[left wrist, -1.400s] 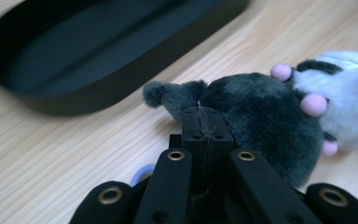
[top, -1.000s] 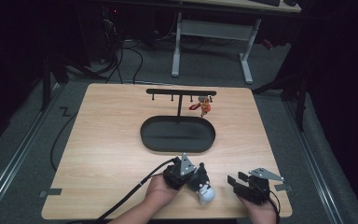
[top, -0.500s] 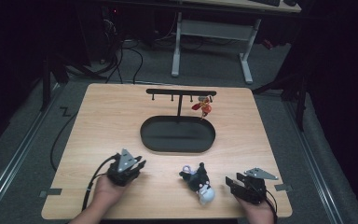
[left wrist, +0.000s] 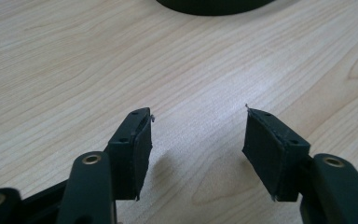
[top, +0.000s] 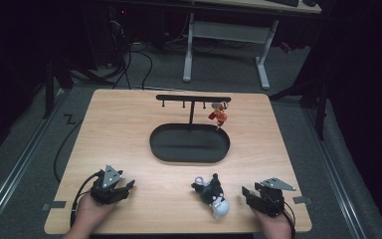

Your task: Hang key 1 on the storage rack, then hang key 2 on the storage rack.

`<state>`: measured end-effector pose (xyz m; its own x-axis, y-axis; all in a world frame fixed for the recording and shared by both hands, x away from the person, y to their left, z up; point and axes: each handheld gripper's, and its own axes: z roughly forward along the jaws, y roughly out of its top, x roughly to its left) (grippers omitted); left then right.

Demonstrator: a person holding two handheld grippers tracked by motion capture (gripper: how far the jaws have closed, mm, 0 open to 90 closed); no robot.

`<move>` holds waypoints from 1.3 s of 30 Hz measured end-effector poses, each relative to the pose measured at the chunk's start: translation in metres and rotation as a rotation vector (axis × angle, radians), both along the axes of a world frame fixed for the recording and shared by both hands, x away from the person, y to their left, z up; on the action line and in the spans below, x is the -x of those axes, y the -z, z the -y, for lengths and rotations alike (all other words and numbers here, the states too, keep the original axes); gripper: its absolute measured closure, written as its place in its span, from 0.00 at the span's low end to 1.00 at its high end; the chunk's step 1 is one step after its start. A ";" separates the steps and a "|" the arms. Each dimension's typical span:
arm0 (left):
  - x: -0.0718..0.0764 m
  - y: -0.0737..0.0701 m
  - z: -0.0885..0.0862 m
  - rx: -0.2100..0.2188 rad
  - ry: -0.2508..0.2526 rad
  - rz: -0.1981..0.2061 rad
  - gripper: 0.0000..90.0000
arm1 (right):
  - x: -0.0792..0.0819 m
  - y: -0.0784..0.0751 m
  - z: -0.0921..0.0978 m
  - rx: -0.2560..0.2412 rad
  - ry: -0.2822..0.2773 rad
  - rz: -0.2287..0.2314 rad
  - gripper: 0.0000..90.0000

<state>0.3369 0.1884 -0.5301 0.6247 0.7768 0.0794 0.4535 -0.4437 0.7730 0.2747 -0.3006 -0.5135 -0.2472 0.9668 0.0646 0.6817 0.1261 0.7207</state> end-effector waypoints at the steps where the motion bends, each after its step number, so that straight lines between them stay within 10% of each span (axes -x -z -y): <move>1: -0.001 0.000 0.000 0.012 -0.003 -0.002 0.46 | -0.001 0.000 -0.002 0.012 -0.004 -0.003 0.49; 39: -0.006 -0.006 0.005 0.014 0.071 0.023 0.37 | -0.034 -0.037 -0.019 0.182 -0.047 -0.408 0.47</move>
